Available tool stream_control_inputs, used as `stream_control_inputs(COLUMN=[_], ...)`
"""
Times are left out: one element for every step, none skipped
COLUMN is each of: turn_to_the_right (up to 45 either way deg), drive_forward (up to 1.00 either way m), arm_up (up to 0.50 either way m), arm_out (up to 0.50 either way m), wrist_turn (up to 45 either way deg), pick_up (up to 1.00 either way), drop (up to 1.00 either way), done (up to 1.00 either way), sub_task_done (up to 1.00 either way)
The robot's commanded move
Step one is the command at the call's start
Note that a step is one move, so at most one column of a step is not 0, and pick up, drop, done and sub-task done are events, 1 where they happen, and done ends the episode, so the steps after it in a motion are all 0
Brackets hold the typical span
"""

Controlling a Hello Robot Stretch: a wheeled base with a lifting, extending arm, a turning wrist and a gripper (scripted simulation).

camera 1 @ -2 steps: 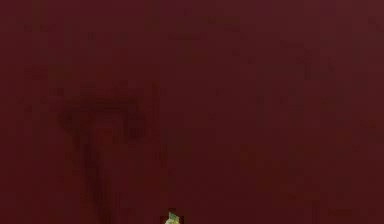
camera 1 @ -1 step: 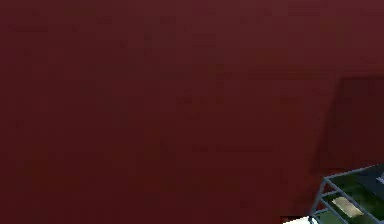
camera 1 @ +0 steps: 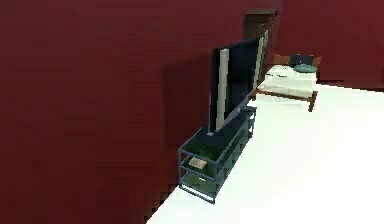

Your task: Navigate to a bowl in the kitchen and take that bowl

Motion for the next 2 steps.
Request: stream_control_inputs(turn_to_the_right=[45.0, 24.0], drive_forward=[0.0, 0.0], arm_up=[0.0, 0.0], arm_out=[0.0, 0.0], wrist_turn=[0.0, 0.0], pick_up=[0.0, 0.0], drop=[0.0, 0.0], done=[0.0, 0.0], sub_task_done=[0.0, 0.0])
